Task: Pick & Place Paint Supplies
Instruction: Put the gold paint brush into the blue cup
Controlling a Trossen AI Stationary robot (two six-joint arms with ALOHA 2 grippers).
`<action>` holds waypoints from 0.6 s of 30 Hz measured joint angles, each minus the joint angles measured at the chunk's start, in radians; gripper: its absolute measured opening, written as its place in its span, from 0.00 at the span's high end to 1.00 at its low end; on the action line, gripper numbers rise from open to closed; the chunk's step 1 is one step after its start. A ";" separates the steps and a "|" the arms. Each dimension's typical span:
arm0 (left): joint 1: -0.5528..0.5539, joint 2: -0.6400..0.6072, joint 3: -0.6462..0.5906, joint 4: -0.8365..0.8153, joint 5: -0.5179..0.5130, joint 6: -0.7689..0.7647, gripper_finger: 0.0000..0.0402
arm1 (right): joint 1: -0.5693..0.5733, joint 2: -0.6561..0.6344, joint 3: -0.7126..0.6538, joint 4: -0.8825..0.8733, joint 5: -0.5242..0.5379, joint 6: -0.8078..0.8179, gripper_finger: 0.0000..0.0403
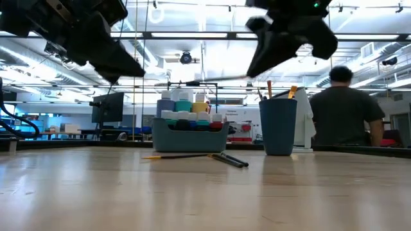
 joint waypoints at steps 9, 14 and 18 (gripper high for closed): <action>0.003 0.000 0.000 0.156 -0.041 0.292 0.75 | 0.007 -0.192 0.000 -0.182 0.282 -0.345 1.00; 0.008 0.000 0.000 0.227 -0.122 0.423 0.75 | 0.007 -0.275 0.000 -0.275 0.366 -0.498 1.00; 0.025 0.000 0.000 0.275 -0.198 0.511 0.75 | -0.004 -0.299 0.052 -0.392 0.440 -0.582 1.00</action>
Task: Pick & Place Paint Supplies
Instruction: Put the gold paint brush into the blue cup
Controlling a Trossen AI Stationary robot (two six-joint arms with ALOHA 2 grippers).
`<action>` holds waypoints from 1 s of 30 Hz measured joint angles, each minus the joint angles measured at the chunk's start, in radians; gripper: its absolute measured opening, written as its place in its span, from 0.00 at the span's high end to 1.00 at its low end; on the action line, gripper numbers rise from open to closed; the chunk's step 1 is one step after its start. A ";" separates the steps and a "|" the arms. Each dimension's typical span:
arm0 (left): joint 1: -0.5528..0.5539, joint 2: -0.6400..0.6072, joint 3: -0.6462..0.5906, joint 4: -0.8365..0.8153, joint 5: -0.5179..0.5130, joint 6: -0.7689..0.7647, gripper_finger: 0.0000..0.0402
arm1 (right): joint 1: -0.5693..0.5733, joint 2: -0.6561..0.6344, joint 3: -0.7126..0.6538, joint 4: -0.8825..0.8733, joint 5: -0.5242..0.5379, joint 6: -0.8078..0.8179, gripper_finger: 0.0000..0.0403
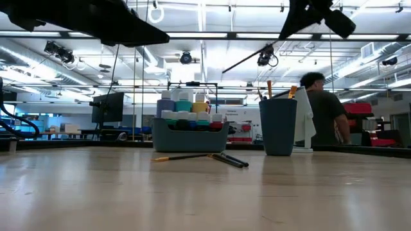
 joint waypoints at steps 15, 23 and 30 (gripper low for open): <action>0.134 -0.001 0.000 0.053 -0.041 0.050 0.75 | -0.058 0.008 0.209 -0.458 0.129 -0.080 1.00; 0.172 -0.001 0.000 0.053 -0.030 0.040 0.75 | -0.060 0.009 0.186 -0.536 0.077 0.031 1.00; 0.177 -0.001 0.000 0.052 -0.029 0.031 0.75 | -0.064 0.009 0.043 -0.523 0.082 -0.015 1.00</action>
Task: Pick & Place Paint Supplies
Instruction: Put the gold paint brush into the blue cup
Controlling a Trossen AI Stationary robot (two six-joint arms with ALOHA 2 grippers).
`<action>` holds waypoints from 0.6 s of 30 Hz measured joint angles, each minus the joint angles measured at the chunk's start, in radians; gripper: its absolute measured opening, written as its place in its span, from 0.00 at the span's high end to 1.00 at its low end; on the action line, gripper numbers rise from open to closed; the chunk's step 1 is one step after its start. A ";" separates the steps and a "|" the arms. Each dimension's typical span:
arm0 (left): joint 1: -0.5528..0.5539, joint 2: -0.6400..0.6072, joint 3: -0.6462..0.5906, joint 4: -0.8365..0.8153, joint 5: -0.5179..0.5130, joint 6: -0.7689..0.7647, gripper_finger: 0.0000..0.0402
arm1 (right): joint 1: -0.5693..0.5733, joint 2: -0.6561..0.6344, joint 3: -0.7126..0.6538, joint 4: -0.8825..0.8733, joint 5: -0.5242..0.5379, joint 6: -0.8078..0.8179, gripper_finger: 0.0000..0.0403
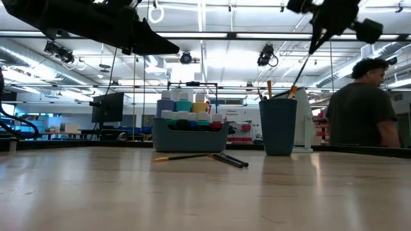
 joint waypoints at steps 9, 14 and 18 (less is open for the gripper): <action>0.000 0.000 0.000 0.000 0.000 -0.001 0.75 | 0.000 0.001 -0.132 0.229 0.001 -0.145 1.00; 0.000 0.000 0.000 0.000 0.000 -0.001 0.75 | -0.003 0.000 -0.142 0.298 -0.048 -0.165 0.98; 0.000 0.000 0.000 -0.001 0.000 -0.001 0.75 | -0.018 0.005 -0.142 0.308 -0.078 -0.164 0.95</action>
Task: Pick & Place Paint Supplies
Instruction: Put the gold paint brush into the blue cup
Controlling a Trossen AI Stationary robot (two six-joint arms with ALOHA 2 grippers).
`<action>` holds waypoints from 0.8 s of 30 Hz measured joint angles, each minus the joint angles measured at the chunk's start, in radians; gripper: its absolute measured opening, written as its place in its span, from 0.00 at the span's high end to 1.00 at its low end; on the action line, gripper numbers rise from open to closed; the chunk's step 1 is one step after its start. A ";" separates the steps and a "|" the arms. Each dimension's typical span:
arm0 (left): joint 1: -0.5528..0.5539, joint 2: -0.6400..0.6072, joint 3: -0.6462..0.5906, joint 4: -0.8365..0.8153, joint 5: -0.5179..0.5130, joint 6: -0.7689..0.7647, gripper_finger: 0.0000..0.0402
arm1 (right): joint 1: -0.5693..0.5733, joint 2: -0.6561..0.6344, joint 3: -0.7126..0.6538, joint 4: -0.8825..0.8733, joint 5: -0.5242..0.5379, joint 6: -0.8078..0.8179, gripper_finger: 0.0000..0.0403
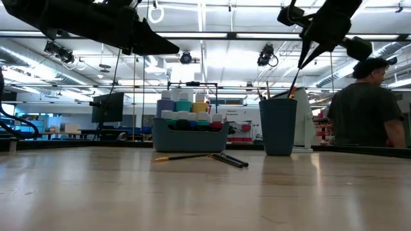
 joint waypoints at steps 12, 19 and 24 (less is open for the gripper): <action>0.000 0.000 0.000 -0.002 0.052 0.001 0.75 | -0.035 0.018 0.000 0.083 -0.062 0.130 0.86; 0.000 0.000 0.000 -0.001 0.054 0.002 0.75 | -0.049 0.018 0.000 0.097 -0.075 0.173 0.80; 0.000 0.000 0.000 -0.001 0.052 0.002 0.75 | -0.048 0.018 0.000 0.219 0.030 0.191 0.77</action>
